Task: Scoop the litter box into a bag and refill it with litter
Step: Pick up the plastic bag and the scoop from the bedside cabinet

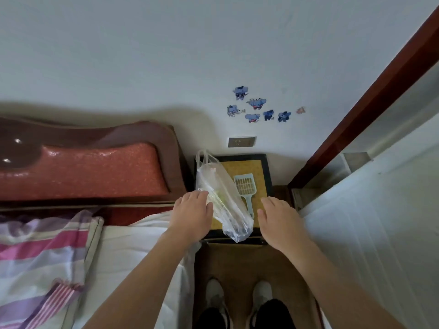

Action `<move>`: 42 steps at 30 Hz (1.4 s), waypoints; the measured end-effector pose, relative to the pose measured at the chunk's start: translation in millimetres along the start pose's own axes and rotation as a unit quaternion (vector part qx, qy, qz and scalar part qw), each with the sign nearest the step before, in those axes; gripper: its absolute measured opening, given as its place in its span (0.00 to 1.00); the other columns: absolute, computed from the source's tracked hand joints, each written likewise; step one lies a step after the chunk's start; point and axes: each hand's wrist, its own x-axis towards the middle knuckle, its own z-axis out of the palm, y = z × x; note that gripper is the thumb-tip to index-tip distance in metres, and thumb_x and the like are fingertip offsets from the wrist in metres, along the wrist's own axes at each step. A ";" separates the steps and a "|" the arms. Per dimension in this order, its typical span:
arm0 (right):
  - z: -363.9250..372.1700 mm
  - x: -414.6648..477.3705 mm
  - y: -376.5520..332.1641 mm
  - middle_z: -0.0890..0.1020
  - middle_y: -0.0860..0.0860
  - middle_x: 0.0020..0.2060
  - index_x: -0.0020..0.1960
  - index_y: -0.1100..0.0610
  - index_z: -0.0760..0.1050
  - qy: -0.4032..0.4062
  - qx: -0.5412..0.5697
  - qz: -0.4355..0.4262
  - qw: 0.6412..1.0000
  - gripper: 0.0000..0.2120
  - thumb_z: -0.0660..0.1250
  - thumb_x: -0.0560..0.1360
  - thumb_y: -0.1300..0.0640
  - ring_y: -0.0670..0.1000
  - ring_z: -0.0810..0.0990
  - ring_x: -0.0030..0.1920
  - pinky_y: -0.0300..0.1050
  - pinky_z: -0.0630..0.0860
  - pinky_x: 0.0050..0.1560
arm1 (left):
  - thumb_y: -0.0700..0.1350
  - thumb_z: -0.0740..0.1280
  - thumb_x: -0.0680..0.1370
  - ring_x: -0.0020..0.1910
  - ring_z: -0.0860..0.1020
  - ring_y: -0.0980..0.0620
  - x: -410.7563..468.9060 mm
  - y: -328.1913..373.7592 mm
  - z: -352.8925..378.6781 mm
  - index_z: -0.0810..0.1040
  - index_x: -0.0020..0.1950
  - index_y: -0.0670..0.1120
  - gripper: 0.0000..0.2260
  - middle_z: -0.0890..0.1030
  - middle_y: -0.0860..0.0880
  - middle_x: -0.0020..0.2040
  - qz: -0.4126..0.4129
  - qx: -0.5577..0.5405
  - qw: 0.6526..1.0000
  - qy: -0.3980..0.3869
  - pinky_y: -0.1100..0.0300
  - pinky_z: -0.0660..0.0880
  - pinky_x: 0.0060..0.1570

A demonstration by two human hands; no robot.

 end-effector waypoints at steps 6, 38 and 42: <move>40.8 54.8 21.8 0.76 0.48 0.62 0.69 0.53 0.69 -0.051 0.016 0.015 0.998 0.19 0.51 0.83 0.48 0.49 0.75 0.61 0.46 0.75 0.58 | 0.51 0.53 0.82 0.68 0.70 0.47 53.5 0.7 39.4 0.68 0.72 0.47 0.19 0.73 0.49 0.68 -0.024 -0.009 0.999 -0.038 0.50 0.66 0.66; 239.3 156.5 82.1 0.75 0.48 0.29 0.36 0.51 0.70 -0.100 0.169 0.148 0.969 0.15 0.64 0.77 0.43 0.47 0.74 0.27 0.38 0.64 0.27 | 0.62 0.67 0.74 0.35 0.72 0.53 158.8 -10.2 231.6 0.68 0.40 0.48 0.18 0.73 0.52 0.41 -0.286 -0.209 0.935 0.012 0.58 0.65 0.31; 242.4 157.3 81.7 0.76 0.49 0.28 0.35 0.51 0.71 -0.090 0.180 0.160 0.966 0.15 0.67 0.75 0.44 0.48 0.75 0.27 0.40 0.68 0.26 | 0.55 0.67 0.74 0.32 0.72 0.51 159.7 -14.9 240.3 0.69 0.36 0.47 0.14 0.74 0.51 0.36 -0.280 -0.245 0.927 0.038 0.58 0.67 0.28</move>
